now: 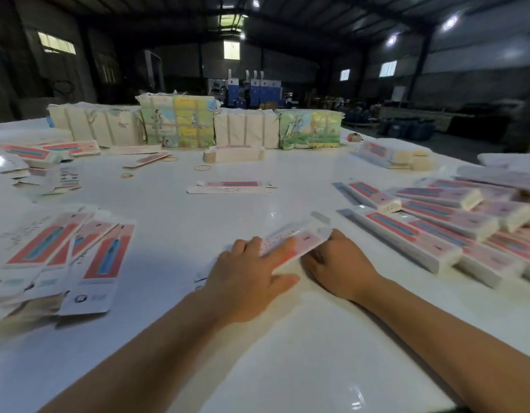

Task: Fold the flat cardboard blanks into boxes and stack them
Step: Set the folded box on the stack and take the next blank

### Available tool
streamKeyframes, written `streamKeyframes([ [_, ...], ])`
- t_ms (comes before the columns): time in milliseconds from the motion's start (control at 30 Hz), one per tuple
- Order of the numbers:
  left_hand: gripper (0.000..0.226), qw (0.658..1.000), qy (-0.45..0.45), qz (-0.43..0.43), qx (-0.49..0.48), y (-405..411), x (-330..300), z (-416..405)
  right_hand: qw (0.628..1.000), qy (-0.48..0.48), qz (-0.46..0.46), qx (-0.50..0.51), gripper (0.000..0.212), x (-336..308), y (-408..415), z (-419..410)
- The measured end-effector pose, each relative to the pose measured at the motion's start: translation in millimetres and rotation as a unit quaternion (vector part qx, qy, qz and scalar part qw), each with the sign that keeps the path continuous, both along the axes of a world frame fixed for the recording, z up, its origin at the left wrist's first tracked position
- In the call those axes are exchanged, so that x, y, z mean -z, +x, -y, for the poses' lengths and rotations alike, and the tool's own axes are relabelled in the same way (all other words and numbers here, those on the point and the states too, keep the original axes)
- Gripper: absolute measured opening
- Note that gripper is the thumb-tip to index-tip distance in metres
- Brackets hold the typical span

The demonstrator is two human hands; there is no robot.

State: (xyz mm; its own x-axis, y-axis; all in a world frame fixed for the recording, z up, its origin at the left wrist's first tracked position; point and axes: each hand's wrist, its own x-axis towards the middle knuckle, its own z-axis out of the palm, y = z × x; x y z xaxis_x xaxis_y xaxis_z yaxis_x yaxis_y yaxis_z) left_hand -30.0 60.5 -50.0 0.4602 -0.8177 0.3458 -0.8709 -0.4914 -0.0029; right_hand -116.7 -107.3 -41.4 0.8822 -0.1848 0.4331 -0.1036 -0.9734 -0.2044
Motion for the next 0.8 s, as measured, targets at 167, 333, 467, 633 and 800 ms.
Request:
streamKeyframes([
  [167,0.062,0.999,-0.05,-0.004,-0.014,9.9,3.6,-9.1,0.999,-0.026,0.014,-0.022,0.02,0.9,-1.2,2.1],
  [333,0.065,0.996,-0.075,-0.034,-0.024,17.8,-7.8,-8.4,0.998,0.051,0.034,0.033,0.022,0.0,2.0,7.4],
  [467,0.066,0.989,-0.12,-0.081,-0.028,26.3,-17.3,-12.1,0.954,0.217,0.192,0.071,0.019,-4.5,1.2,7.8],
  [633,0.066,0.991,-0.112,-0.069,-0.02,24.5,-17.9,-10.7,0.948,0.231,0.219,-0.023,0.018,-6.6,-2.0,-1.7],
  [800,0.067,0.992,-0.115,-0.059,-0.012,21.9,-18.3,-8.7,0.907,0.371,0.195,-0.046,0.022,-1.3,2.8,-2.1],
])
